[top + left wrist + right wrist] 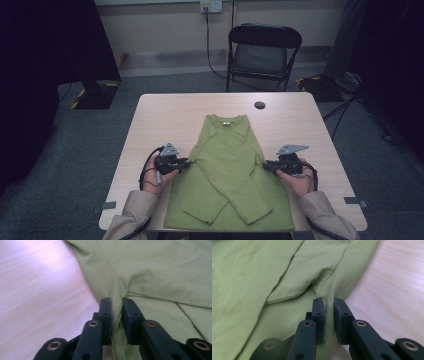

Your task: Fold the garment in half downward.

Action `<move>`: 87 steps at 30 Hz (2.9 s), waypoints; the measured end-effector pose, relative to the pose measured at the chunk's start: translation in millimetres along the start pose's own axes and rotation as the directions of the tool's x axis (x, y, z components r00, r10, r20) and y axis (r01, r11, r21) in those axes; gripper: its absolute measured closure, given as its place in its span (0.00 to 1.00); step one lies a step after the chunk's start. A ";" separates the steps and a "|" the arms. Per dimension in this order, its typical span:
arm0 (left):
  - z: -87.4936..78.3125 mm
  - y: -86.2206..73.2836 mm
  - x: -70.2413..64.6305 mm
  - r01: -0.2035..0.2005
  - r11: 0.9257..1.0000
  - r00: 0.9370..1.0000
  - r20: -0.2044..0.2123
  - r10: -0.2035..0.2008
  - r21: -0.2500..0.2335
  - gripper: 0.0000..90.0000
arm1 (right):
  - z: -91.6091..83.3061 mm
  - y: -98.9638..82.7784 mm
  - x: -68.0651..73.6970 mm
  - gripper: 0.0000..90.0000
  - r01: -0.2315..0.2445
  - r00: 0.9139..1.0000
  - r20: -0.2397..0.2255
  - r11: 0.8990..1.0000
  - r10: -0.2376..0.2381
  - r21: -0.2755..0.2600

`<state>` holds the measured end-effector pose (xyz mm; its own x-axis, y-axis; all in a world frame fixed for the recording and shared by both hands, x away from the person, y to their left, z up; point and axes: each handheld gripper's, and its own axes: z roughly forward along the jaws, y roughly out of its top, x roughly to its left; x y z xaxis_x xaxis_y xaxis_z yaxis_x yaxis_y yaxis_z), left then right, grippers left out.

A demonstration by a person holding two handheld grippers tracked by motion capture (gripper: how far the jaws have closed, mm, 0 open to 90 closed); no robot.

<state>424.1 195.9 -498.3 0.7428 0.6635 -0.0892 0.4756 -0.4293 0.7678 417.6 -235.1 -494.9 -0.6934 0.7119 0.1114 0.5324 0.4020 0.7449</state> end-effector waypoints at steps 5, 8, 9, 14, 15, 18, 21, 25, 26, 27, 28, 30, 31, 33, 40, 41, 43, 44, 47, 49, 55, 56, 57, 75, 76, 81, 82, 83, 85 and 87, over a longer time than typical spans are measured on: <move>-10.7 -7.4 -17.5 -0.006 1.000 0.999 0.031 0.005 0.031 0.91 | -11.7 -11.9 10.9 0.90 0.014 1.000 -0.025 1.000 -0.014 0.000; -18.2 -12.6 -28.3 0.004 0.999 0.999 0.045 -0.006 0.038 0.93 | -19.5 -20.1 15.7 0.90 0.017 0.999 -0.033 1.000 -0.017 -0.005; -20.1 -14.3 -31.5 -0.005 0.999 0.999 0.046 0.003 0.042 0.93 | -21.9 -23.2 17.1 0.90 0.017 0.999 -0.040 1.000 -0.017 -0.007; -29.3 -23.5 -42.4 0.010 0.999 0.997 0.073 -0.013 0.040 0.94 | -35.4 -36.4 26.7 0.90 0.013 0.998 -0.061 1.000 -0.013 -0.014; -30.8 -25.0 -45.3 0.011 0.999 0.997 0.082 -0.015 0.041 0.94 | -37.7 -38.9 28.5 0.90 0.012 0.998 -0.066 1.000 -0.013 -0.016; -34.9 -30.2 -53.7 -0.005 0.999 0.995 0.099 0.000 0.049 0.94 | -43.9 -47.1 34.5 0.89 0.011 0.997 -0.078 1.000 -0.012 -0.016; -40.5 -33.8 -57.8 -0.001 0.999 0.994 0.112 -0.004 0.040 0.92 | -48.6 -50.8 37.6 0.87 0.018 0.996 -0.086 1.000 -0.019 -0.015; -43.5 -29.7 -49.0 0.016 1.000 0.998 0.066 -0.017 0.022 0.47 | -52.6 -46.7 38.0 0.29 0.038 0.998 -0.047 0.998 -0.041 -0.056; -42.2 -27.3 -44.8 0.030 1.000 0.998 0.049 -0.031 0.007 0.36 | -51.5 -43.3 36.1 0.17 0.033 0.999 -0.040 0.997 -0.035 -0.065; -39.4 -24.1 -41.1 0.029 1.000 0.999 0.046 -0.029 0.007 0.25 | -49.9 -39.7 33.3 0.11 0.027 1.000 -0.009 0.998 -0.027 -0.052; -36.1 -20.9 -37.9 0.023 1.000 0.999 0.042 -0.024 0.021 0.18 | -47.6 -36.6 30.7 0.07 0.044 0.999 0.026 0.998 -0.043 -0.050; -27.0 -16.2 -31.3 0.010 0.999 1.000 0.022 -0.011 0.040 0.11 | -39.9 -30.9 23.8 0.03 0.075 0.996 0.041 0.997 -0.074 -0.010; -22.7 -15.5 -28.2 -0.004 0.999 1.000 0.022 0.003 0.050 0.07 | -36.2 -29.3 21.0 0.01 0.085 0.995 0.047 0.996 -0.085 -0.003; -15.1 -15.5 -24.0 -0.005 0.998 1.000 0.018 0.004 0.066 0.06 | -29.2 -26.9 18.9 0.02 0.114 0.991 0.068 0.993 -0.116 0.032; -10.7 -15.3 -25.0 -0.064 0.995 0.998 0.004 0.064 0.078 0.00 | -22.6 -29.9 16.1 0.00 0.087 0.995 0.037 0.995 -0.090 0.057; -10.8 -15.5 -25.0 -0.062 0.995 0.998 0.005 0.062 0.076 0.00 | -22.7 -30.1 15.7 0.00 0.087 0.995 0.038 0.995 -0.090 0.056; -11.0 -15.7 -24.8 -0.061 0.995 0.998 0.006 0.060 0.075 0.00 | -22.4 -29.9 15.6 0.00 0.086 0.995 0.036 0.995 -0.089 0.059; -11.0 -15.7 -24.8 -0.061 0.995 0.998 0.006 0.060 0.075 0.00 | -22.4 -29.9 15.6 0.00 0.086 0.995 0.036 0.995 -0.089 0.059; -11.1 -15.6 -24.4 -0.061 0.995 0.998 0.010 0.060 0.076 0.00 | -22.2 -29.6 15.2 0.00 0.089 0.995 0.036 0.994 -0.091 0.061; -11.1 -15.4 -23.7 -0.062 0.995 0.998 0.015 0.061 0.075 0.00 | -22.3 -29.4 14.8 0.00 0.085 0.996 0.034 0.995 -0.087 0.060; -15.1 0.3 -10.0 -0.038 0.997 0.998 0.042 0.036 0.067 0.04 | -23.5 -11.7 5.7 0.00 0.077 0.996 0.036 0.996 -0.078 0.040; -13.9 9.5 -5.5 -0.042 0.998 0.999 0.036 0.041 0.054 0.04 | -22.4 -4.3 3.7 0.00 0.083 0.995 0.048 0.996 -0.085 0.032; -10.9 17.7 -2.1 -0.035 0.998 0.999 0.039 0.034 0.044 0.03 | -19.1 6.3 0.9 0.02 0.096 0.994 0.048 0.995 -0.097 0.031; 87.8 78.8 26.4 -0.017 0.998 0.999 -0.046 0.020 0.056 0.30 | 85.5 79.8 -18.6 0.31 0.021 0.992 0.123 1.000 -0.022 0.011; 87.7 78.1 26.7 -0.027 0.998 0.998 -0.048 0.030 0.051 0.31 | 86.5 77.1 -19.1 0.30 0.008 0.991 0.131 1.000 -0.009 0.009; 84.7 72.3 24.9 -0.034 0.999 0.998 -0.043 0.035 0.015 0.40 | 83.2 70.7 -19.0 0.50 0.019 0.993 0.113 1.000 -0.016 -0.025; 84.3 71.7 23.9 -0.028 1.000 0.998 -0.047 0.028 0.009 0.43 | 82.8 70.3 -17.9 0.55 0.021 0.994 0.108 0.999 -0.018 -0.028; 83.9 71.7 22.4 -0.028 1.000 0.999 -0.044 0.028 0.008 0.47 | 82.5 70.0 -16.7 0.61 0.026 0.995 0.099 0.999 -0.023 -0.031; 83.6 72.1 19.7 -0.012 1.000 0.999 -0.050 0.013 0.009 0.54 | 81.9 69.5 -15.6 0.73 0.019 0.996 0.086 0.999 -0.015 -0.036; 84.0 73.8 17.9 -0.010 1.000 1.000 -0.027 0.010 0.016 0.68 | 81.7 69.5 -16.5 0.82 -0.013 0.997 0.070 0.999 0.016 -0.041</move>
<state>512.0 124.7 -496.5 0.7350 0.6751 -0.0643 0.4756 -0.4456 0.7585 505.7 -171.9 -498.8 -0.6493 0.7566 0.0771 0.5210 0.3687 0.7698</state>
